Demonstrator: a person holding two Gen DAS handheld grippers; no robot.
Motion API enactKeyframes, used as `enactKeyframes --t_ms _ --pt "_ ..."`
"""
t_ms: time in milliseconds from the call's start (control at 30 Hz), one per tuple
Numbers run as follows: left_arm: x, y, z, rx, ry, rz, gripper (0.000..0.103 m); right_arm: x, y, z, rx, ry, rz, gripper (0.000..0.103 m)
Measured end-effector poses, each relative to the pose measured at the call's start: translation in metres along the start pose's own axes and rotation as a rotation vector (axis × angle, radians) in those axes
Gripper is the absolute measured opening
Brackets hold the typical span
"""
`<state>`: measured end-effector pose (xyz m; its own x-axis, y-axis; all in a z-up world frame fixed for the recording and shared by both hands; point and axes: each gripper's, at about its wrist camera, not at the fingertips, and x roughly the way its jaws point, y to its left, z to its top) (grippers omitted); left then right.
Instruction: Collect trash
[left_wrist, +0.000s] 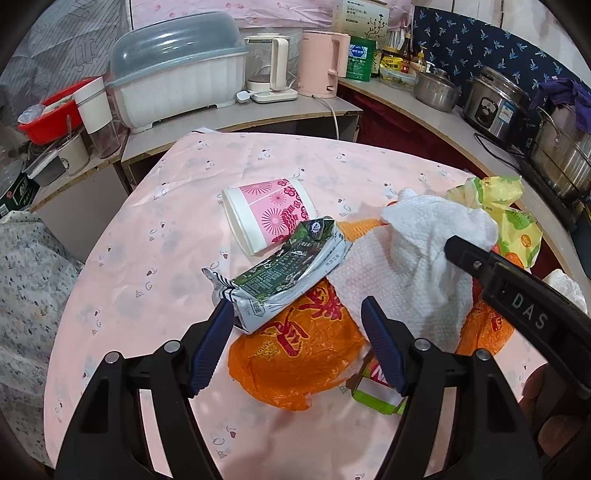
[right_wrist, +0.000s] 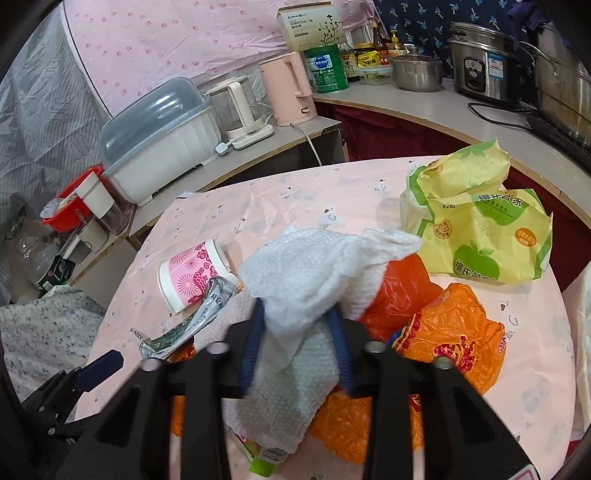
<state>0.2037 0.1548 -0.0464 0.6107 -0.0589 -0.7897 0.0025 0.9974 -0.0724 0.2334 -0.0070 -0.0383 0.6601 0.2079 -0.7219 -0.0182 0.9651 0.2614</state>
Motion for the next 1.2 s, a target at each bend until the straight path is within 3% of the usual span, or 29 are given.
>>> enactKeyframes --t_ms 67,167,400,633,833,1067,1200 --pt "0.001 -0.003 -0.001 0.004 0.003 -0.004 0.068 -0.003 -0.003 0.002 0.013 -0.009 0.013 0.009" --pt "0.0 -0.007 -0.003 0.012 0.005 -0.011 0.068 -0.012 -0.009 0.004 0.023 -0.03 0.022 0.007" --pt "-0.005 -0.018 -0.006 0.026 0.001 -0.032 0.068 -0.038 -0.019 0.008 0.044 -0.076 0.032 0.006" --pt "-0.013 -0.033 -0.01 0.05 -0.006 -0.063 0.068 -0.051 -0.037 -0.005 0.061 -0.066 -0.009 0.007" --pt "-0.017 -0.051 -0.016 0.078 -0.001 -0.088 0.068 -0.053 -0.055 -0.017 0.098 -0.043 -0.034 0.013" --pt "-0.017 -0.063 -0.02 0.1 0.011 -0.105 0.068 -0.054 -0.062 -0.022 0.114 -0.045 -0.045 0.035" --pt "-0.015 -0.069 -0.021 0.112 0.013 -0.114 0.069 -0.054 -0.064 -0.02 0.112 -0.057 -0.045 0.036"
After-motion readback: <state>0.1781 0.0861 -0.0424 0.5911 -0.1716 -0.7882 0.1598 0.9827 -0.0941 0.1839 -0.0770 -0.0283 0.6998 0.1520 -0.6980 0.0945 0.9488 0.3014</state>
